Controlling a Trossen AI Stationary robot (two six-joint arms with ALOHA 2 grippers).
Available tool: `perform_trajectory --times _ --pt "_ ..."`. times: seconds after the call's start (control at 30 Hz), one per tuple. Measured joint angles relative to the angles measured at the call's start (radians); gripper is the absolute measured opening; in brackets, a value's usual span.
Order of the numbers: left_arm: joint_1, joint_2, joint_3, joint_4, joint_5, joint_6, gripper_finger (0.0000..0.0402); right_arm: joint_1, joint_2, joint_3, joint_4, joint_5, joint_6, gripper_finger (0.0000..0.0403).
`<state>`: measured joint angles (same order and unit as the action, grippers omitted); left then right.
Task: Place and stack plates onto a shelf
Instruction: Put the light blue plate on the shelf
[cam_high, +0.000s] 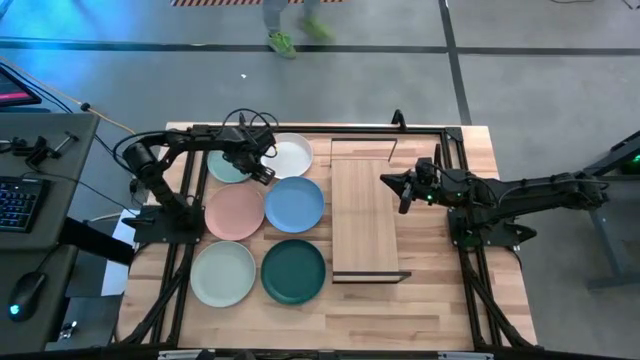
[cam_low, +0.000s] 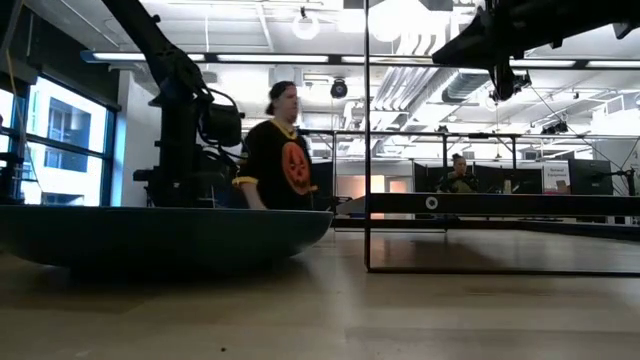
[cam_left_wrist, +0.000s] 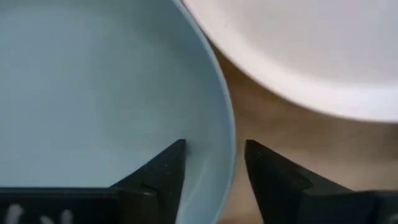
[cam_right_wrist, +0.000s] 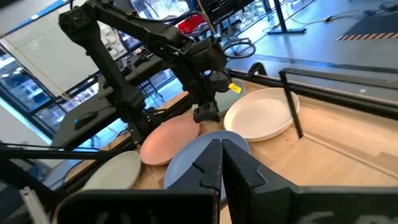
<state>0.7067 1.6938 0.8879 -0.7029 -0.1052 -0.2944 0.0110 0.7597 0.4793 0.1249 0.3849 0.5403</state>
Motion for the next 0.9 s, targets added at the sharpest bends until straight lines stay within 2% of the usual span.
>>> perform_trajectory --times 0.27,0.57,0.9 --pt "-0.001 -0.020 -0.004 0.000 -0.027 0.039 0.0012 0.000 0.000 0.000 0.000 0.025 -0.017 0.0000" --pt "0.000 -0.104 0.037 -0.107 -0.058 0.076 0.0004 0.000 0.000 0.000 0.000 0.025 -0.017 0.0000" --pt "-0.012 -0.296 0.190 -0.289 -0.094 0.114 0.0001 0.000 0.000 0.000 0.000 0.025 -0.022 0.0000"
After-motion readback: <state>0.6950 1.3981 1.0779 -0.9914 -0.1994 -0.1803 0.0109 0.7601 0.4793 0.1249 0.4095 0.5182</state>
